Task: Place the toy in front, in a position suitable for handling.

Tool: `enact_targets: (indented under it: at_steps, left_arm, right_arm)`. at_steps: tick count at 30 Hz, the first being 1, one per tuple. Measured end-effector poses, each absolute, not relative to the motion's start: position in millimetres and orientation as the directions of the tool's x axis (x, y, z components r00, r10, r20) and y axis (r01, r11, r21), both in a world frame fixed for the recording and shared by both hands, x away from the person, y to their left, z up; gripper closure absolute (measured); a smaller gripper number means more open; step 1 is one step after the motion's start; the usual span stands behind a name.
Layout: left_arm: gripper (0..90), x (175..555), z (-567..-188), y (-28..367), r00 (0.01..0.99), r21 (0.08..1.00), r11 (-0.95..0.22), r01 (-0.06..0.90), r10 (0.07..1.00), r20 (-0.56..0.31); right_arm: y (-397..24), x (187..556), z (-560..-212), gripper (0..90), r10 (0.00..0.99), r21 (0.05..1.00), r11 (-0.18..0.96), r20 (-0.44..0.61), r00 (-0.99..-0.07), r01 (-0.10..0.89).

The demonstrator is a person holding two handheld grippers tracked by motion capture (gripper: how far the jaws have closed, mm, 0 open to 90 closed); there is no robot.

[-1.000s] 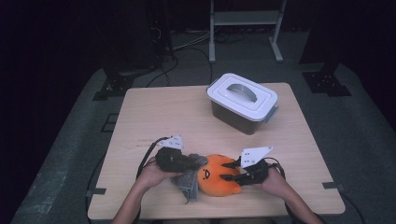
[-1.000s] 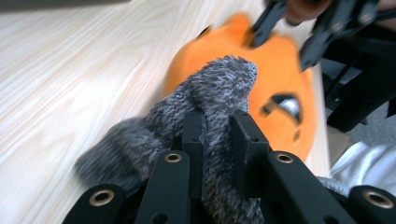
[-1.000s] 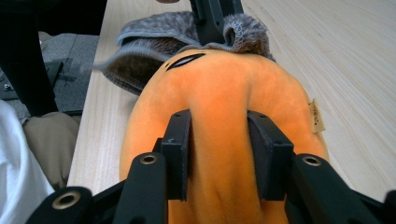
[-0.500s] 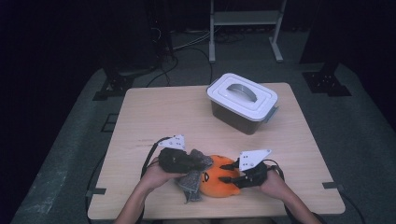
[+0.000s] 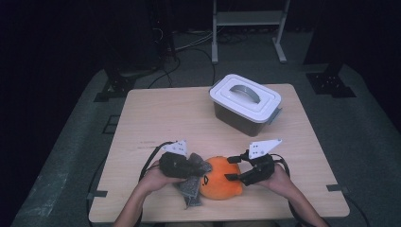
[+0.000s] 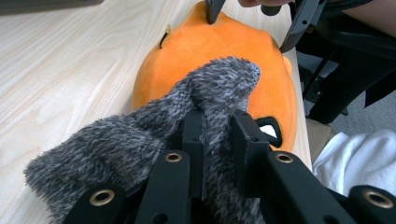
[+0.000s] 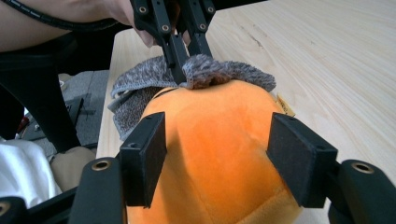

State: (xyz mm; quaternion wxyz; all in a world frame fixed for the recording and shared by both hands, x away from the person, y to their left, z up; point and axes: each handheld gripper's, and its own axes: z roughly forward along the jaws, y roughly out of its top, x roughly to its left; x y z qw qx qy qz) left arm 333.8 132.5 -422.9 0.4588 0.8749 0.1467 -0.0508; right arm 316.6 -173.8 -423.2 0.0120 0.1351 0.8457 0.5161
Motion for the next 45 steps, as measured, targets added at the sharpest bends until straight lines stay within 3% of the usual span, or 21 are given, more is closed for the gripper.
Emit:
enact_targets:
  at_steps: [5,11,15,19,20,22,30,36,45]
  left_arm:
    - [77.5,333.6,-422.5,132.3,0.954,0.790,-0.536,0.298,0.207,-0.219]
    - [77.4,334.4,-423.7,133.9,0.952,0.794,-0.527,0.302,0.205,-0.226]
    - [77.3,334.5,-424.5,133.6,0.952,0.795,-0.525,0.304,0.200,-0.232]
    - [77.4,334.9,-423.5,133.4,0.949,0.803,-0.508,0.311,0.205,-0.237]
    - [77.5,335.8,-421.4,134.2,0.948,0.816,-0.486,0.315,0.209,-0.241]
    - [78.0,336.2,-419.4,134.8,0.947,0.821,-0.476,0.315,0.214,-0.239]
    - [78.2,334.2,-404.6,135.0,0.948,0.866,-0.403,0.296,0.237,-0.214]
    - [78.3,339.0,-418.9,137.8,0.936,0.809,-0.491,0.324,0.289,-0.199]
    - [78.2,333.9,-408.4,131.2,0.945,0.839,-0.456,0.297,0.266,-0.190]
  right_arm:
    - [-178.0,316.9,-420.8,35.3,0.244,0.871,0.440,0.117,-0.963,0.217]
    - [-190.0,318.7,-417.9,28.4,0.292,0.872,0.424,0.124,-0.948,0.245]
    - [-180.0,319.6,-434.1,27.3,0.305,0.836,0.465,0.157,-0.939,0.291]
    - [-174.0,316.9,-434.3,37.6,0.315,0.837,0.473,0.130,-0.940,0.275]
    - [-173.3,313.5,-430.0,47.7,0.319,0.843,0.484,0.079,-0.944,0.235]
    - [-171.7,310.1,-425.2,51.7,0.320,0.850,0.491,0.030,-0.947,0.193]
    - [-170.8,303.4,-412.5,55.0,0.305,0.869,0.490,-0.097,-0.947,0.069]
    - [-176.8,308.7,-418.5,54.6,0.298,0.855,0.513,-0.091,-0.950,0.079]
    - [-171.7,303.4,-420.9,54.5,0.268,0.867,0.493,-0.073,-0.961,0.071]
